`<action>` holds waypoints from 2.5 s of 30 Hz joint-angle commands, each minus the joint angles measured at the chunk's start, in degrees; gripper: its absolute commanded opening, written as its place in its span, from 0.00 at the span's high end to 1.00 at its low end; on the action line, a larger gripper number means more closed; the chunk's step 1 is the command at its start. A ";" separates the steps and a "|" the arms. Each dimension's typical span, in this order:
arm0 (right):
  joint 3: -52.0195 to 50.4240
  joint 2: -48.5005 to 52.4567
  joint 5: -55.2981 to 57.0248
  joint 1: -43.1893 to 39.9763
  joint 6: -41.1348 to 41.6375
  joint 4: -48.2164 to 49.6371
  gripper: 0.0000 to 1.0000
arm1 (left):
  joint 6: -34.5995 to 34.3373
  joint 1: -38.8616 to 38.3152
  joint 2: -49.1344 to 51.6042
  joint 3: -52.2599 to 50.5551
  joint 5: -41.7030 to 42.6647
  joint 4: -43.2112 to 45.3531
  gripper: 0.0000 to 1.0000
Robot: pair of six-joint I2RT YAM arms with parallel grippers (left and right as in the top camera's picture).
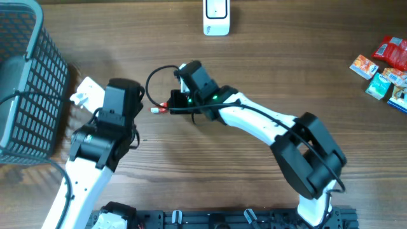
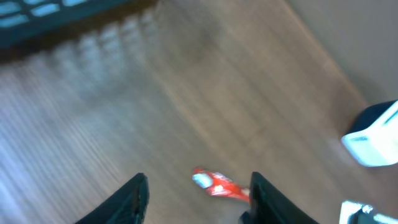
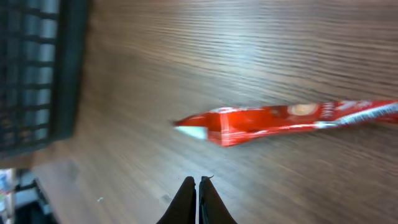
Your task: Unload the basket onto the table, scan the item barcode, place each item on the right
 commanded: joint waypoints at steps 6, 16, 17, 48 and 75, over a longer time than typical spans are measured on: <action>0.68 2.21 13.51 -0.31 3.06 0.61 0.96 | 1.09 0.31 0.35 0.63 0.17 -6.47 0.00; 0.68 2.40 13.70 0.66 3.13 0.46 0.95 | 1.09 0.31 0.35 0.63 3.32 -8.35 0.00; 0.68 2.43 13.73 0.96 3.19 0.44 0.95 | 1.09 0.31 0.35 0.63 3.74 -8.35 0.00; 0.59 9.16 18.01 2.80 8.70 12.81 0.95 | 1.14 0.31 0.35 0.63 4.52 -9.92 0.00; 1.70 9.53 6.80 5.33 4.87 16.44 0.96 | 1.31 0.31 0.37 0.63 4.52 -10.03 0.00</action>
